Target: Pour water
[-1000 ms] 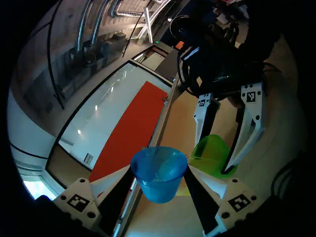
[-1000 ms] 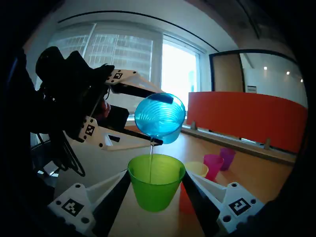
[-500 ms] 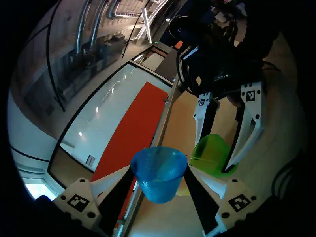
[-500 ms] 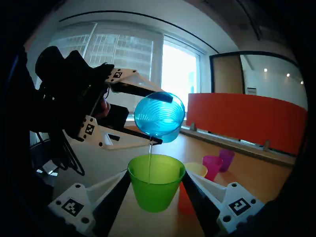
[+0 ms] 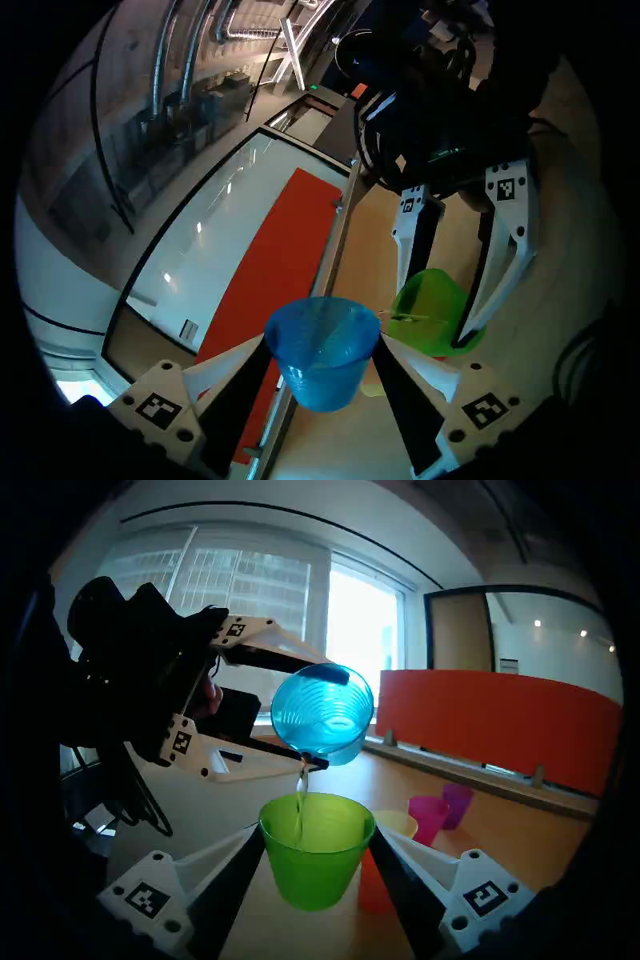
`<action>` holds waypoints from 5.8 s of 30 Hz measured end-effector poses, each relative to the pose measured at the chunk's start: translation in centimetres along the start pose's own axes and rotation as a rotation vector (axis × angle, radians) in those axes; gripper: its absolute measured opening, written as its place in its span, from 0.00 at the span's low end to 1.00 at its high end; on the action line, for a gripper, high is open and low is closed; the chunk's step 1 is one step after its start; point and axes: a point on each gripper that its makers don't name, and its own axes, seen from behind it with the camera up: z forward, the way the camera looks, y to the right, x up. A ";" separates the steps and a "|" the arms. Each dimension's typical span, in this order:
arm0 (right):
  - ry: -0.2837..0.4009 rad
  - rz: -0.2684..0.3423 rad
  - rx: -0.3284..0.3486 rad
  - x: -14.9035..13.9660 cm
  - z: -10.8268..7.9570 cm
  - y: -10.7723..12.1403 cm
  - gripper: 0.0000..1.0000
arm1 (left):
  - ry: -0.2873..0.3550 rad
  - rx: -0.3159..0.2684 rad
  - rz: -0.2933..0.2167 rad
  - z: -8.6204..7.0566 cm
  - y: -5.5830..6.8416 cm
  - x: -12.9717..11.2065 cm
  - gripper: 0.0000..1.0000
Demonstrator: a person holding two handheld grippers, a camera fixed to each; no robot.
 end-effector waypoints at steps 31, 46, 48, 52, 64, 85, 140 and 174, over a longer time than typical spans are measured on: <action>0.003 -0.004 0.001 0.2 -0.1 0.0 0.92 | 0.011 0.027 0.062 -0.2 -0.8 0.4 0.85; 0.003 -0.006 0.003 0.2 0.0 0.0 0.92 | 0.013 0.033 0.099 -0.4 -0.7 0.5 0.85; 0.003 -0.006 0.003 0.2 0.0 0.0 0.92 | 0.013 0.033 0.103 -0.4 -0.7 0.6 0.85; 0.003 -0.006 0.003 0.1 0.0 0.0 0.92 | 0.012 0.035 0.113 -0.4 -0.7 0.6 0.85; 0.006 -0.002 0.000 0.3 -0.1 0.1 0.92 | 0.017 0.039 0.142 -0.4 -0.7 0.9 0.85; 0.010 -0.001 -0.003 0.3 -0.3 0.2 0.92 | 0.013 0.052 0.198 -0.5 -0.9 1.3 0.85; 0.023 0.001 -0.009 0.6 -0.1 0.4 0.92 | 0.018 0.086 0.368 -0.5 -1.9 2.8 0.85; 0.029 0.011 -0.013 0.7 -0.1 0.4 0.93 | 0.036 0.116 0.476 0.1 -2.9 4.1 0.85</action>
